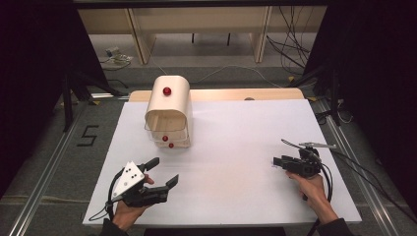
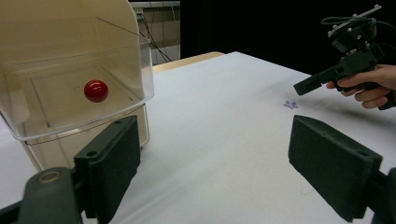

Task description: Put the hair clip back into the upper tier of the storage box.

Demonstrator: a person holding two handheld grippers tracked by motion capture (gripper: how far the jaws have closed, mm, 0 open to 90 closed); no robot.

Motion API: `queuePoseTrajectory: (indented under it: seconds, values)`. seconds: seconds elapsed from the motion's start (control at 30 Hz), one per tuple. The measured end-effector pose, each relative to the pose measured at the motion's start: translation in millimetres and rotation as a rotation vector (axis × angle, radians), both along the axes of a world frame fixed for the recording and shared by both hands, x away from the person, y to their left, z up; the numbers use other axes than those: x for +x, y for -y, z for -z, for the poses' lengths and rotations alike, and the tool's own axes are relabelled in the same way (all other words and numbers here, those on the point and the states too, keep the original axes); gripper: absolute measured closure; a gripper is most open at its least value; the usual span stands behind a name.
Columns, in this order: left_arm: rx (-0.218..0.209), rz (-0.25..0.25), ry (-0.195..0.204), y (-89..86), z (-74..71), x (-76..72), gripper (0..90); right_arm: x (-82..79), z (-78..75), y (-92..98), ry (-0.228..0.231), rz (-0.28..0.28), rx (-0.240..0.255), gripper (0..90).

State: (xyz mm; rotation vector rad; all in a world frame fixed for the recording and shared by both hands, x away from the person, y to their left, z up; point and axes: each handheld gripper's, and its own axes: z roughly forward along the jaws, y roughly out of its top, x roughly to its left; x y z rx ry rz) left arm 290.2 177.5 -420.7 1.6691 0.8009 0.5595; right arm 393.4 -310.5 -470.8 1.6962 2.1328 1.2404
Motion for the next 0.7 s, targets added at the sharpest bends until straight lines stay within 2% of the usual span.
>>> queuePoseTrajectory:
  seconds: [0.03,0.17,0.3,0.37,0.7]
  values:
    - [0.000,0.000,0.001,0.0,-0.1,-0.1,16.5,1.6,1.2,0.4,-0.022,-0.002,0.004,54.5]
    - [0.001,-0.001,0.002,-0.1,-0.1,-0.1,16.5,4.2,3.2,0.9,-0.047,0.004,0.008,55.8]
    - [0.002,-0.001,0.005,0.4,0.0,0.0,16.6,6.4,5.6,1.8,-0.062,0.005,0.030,56.6]
    - [0.002,0.000,0.005,1.0,0.3,-0.2,16.6,7.7,6.6,1.0,-0.063,0.002,0.017,58.2]
    - [0.003,0.001,0.008,1.0,0.0,-0.4,16.8,12.7,11.8,-3.1,-0.102,-0.010,0.031,67.5]
